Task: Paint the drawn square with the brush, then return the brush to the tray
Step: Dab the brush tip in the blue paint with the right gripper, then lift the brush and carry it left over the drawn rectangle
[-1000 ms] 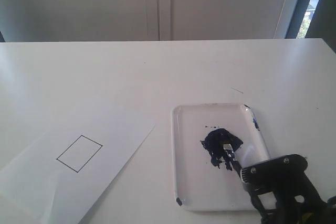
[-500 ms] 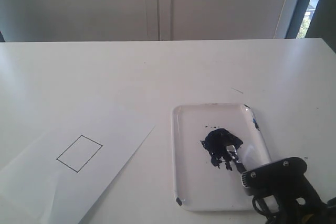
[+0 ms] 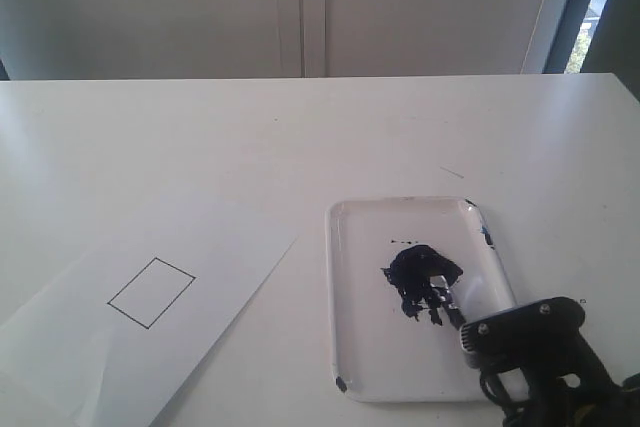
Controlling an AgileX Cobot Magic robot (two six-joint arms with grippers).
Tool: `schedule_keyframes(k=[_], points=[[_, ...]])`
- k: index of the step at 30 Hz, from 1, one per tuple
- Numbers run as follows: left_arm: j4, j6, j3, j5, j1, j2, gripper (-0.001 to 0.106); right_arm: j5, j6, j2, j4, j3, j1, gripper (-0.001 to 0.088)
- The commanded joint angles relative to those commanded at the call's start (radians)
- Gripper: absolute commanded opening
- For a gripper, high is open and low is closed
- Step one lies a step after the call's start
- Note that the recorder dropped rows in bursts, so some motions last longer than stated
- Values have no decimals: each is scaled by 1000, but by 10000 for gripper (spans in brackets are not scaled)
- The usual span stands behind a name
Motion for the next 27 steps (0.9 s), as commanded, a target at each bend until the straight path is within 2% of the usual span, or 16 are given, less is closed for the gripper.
schedule_keyframes(k=[5,9,10,14,18,23,27], points=[[0,0,0,-5,0,0,0,-163,-3,0,0,0,0,0],[0,0,0,-5,0,0,0,-14,-3,0,0,0,0,0],[0,0,0,-5,0,0,0,-12,-3,0,0,0,0,0],[0,0,0,-7,0,0,0,-148,-8,0,0,0,0,0],[0,0,0,2,0,0,0,-66,-8,0,-6,0,0,0],[0,49,0,23,0,0,0,-178,-8,-10,-94,-2,0,0],[16,58,0,36,0,22,0,-225,-29,-49,-101,-24,0,0]])
